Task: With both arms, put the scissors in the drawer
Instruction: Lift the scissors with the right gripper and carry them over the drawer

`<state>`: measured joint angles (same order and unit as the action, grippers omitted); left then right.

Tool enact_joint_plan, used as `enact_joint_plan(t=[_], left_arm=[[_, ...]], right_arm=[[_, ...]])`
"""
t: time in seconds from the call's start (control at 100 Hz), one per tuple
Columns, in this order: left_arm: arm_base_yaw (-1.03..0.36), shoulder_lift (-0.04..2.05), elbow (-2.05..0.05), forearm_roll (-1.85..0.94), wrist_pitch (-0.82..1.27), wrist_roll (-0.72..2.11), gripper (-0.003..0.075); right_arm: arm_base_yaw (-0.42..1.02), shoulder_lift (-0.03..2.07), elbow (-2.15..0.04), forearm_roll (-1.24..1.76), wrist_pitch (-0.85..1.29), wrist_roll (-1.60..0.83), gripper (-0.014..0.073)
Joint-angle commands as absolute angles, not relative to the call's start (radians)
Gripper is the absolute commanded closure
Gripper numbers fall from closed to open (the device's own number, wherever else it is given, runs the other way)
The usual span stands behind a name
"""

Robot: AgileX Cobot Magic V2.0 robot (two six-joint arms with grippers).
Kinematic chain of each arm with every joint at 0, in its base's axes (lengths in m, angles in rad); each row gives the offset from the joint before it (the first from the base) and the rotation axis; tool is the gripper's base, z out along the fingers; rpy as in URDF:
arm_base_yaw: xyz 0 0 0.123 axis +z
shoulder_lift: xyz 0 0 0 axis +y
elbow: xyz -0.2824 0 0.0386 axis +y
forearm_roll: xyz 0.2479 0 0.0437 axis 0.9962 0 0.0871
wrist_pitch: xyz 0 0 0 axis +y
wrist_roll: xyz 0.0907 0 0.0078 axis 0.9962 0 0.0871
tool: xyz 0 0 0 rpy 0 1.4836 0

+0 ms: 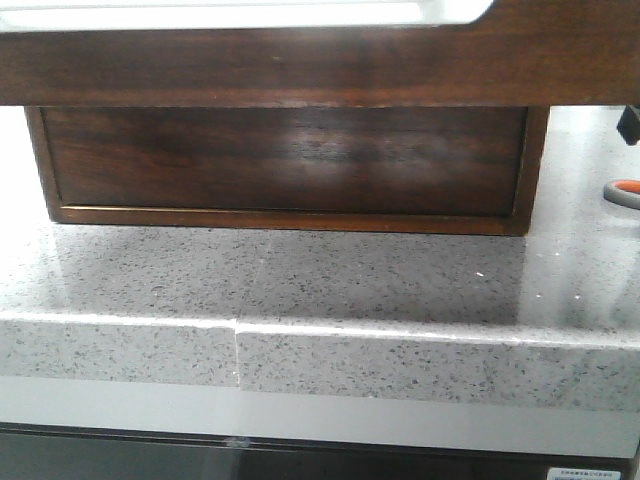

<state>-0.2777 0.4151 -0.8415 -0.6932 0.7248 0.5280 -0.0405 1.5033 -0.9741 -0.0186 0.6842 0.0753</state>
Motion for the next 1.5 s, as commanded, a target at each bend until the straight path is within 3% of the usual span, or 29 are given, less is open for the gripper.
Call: enact_joint_plan(t=[0.0,0.16,0.39,0.65,1.08,1.49], left_arm=[[-0.287,0.426,-0.875,-0.741,0.672,0.529,0.0740],[-0.287,0.426,-0.875,-0.755,0.673,0.529,0.0740],[-0.287,0.426,-0.875,-0.756,0.673,0.529,0.0740],[-0.287,0.426,-0.875,-0.756,0.676,0.529,0.0740],[-0.287,0.426,-0.875,-0.756,0.683,0.529,0.0740],[-0.287,0.426,-0.875,-0.758,0.681,0.529,0.0740]], right_arm=[[-0.041,1.494,-1.000,-0.042,0.639,0.070,0.0211],[-0.041,1.512,-1.000,-0.027,0.670,0.070,0.0255],[-0.041,1.520,-1.000,-0.027,0.738,0.070,0.0670],[-0.041,1.480,-1.000,-0.027,0.759,0.070,0.0664],[-0.026,1.110,-1.186,-0.024,0.891,0.000,0.0664],[0.232,1.030,-1.574,0.073,0.893,-0.173,0.0664]])
